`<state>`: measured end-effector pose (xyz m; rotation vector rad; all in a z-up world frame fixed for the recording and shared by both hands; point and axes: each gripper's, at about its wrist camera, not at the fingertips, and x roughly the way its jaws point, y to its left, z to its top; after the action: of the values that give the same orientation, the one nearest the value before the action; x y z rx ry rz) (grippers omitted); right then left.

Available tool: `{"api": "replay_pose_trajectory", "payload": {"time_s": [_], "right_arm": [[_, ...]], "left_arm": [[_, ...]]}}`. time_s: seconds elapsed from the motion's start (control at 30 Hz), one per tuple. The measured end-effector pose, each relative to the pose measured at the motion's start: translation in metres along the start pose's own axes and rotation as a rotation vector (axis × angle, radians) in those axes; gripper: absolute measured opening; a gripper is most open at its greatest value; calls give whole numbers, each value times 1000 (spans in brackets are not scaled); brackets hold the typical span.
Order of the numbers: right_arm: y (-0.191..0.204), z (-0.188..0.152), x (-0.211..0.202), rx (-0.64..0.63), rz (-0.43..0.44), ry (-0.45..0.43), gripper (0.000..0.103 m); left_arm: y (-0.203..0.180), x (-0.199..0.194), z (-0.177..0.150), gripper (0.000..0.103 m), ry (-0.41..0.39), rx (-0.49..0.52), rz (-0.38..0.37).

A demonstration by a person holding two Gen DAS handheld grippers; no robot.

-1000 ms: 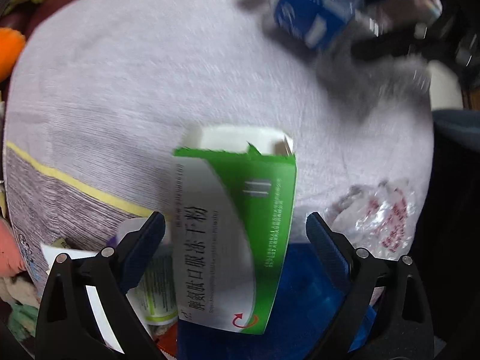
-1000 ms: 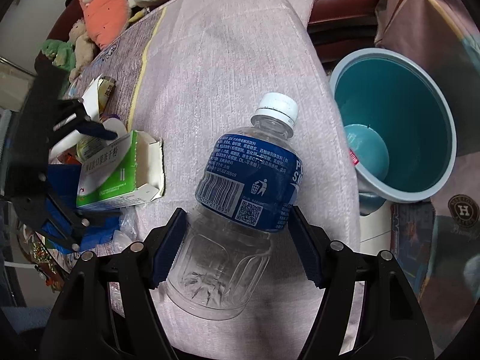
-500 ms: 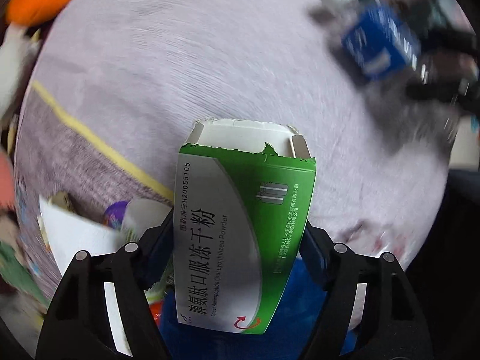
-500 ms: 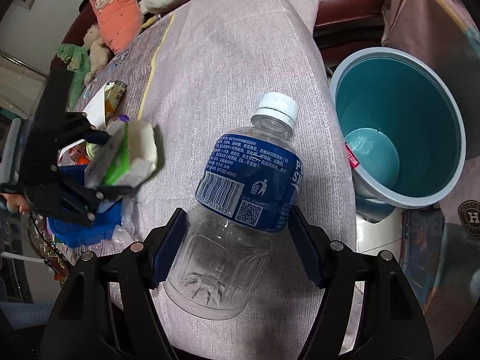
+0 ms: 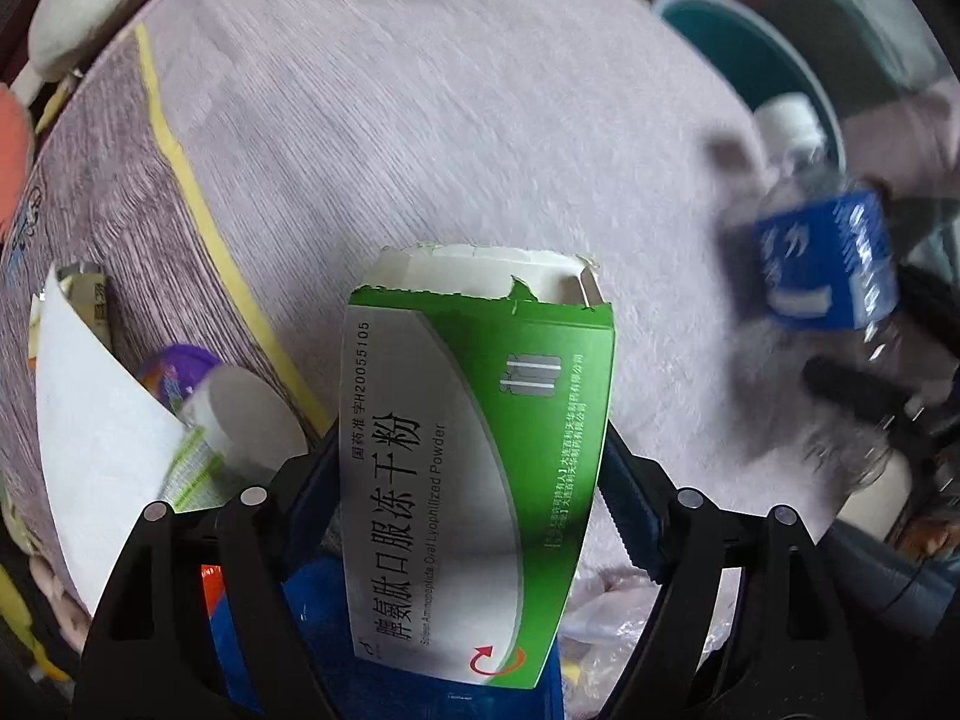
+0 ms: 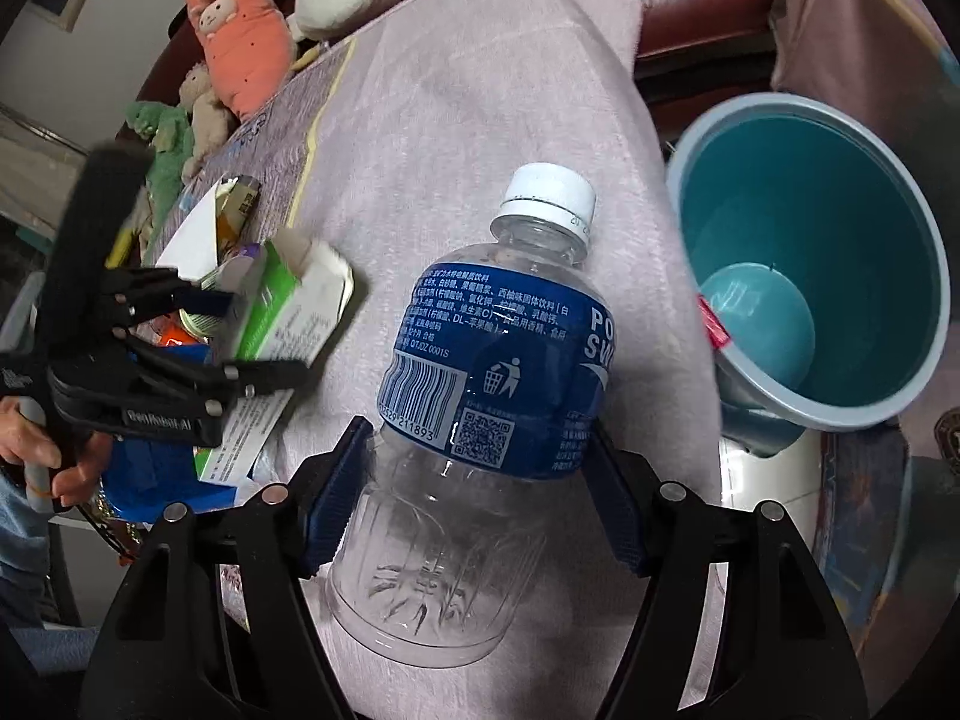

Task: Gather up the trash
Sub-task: 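Carry box and bottle over the teal wastebasket and open both tools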

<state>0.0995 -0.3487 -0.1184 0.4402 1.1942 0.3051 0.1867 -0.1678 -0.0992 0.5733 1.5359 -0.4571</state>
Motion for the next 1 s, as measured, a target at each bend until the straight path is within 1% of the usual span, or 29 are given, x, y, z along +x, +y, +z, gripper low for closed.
{"api": "replay_pose_trajectory", "payload": {"time_s": [0.03,0.07,0.17,0.2,0.23,0.33,0.43,0.53,0.57,0.63,0.67,0.73,0.8,0.83,0.93,1.0], "right_arm": [[-2,-1,-1,5,-1,-1,66],[-6,-1,-3,13,-2,-5,66],[-9,-2,-4,19,8,-5,66],[-9,-2,-3,19,9,-2,66],[-9,-2,-2,20,10,-1,66],[-8,-1,-4,29,27,-17,66],[-11,3,-19,42,33,-64,66],[-15,4,-32,53,27,-97,66],[-18,5,-39,58,22,-115,66],[-28,8,-54,80,2,-158,66],[-33,10,-61,92,-8,-177,66],[-51,13,-82,131,-39,-231,66],[-67,14,-97,166,-67,-267,66],[-78,14,-107,194,-85,-288,66],[-99,16,-124,235,-138,-323,66],[-112,16,-132,262,-166,-334,66]], "left_arm": [[-2,3,0,80,18,4,15],[9,9,6,80,27,5,18],[14,18,4,82,68,0,35],[14,20,3,80,67,-1,35],[13,20,1,78,53,-1,38],[8,2,2,76,-45,8,60],[8,-24,8,76,-126,-6,30],[8,-41,17,76,-172,-27,20],[4,-56,21,76,-191,-39,8],[-3,-63,20,76,-227,-57,-12],[-4,-73,23,76,-251,-59,-31],[-13,-83,35,76,-287,-52,-52],[-34,-98,53,76,-334,-38,-92],[-56,-101,46,76,-348,-39,-101],[-78,-102,68,76,-391,-52,-185],[-88,-95,86,76,-415,-64,-236]]}}
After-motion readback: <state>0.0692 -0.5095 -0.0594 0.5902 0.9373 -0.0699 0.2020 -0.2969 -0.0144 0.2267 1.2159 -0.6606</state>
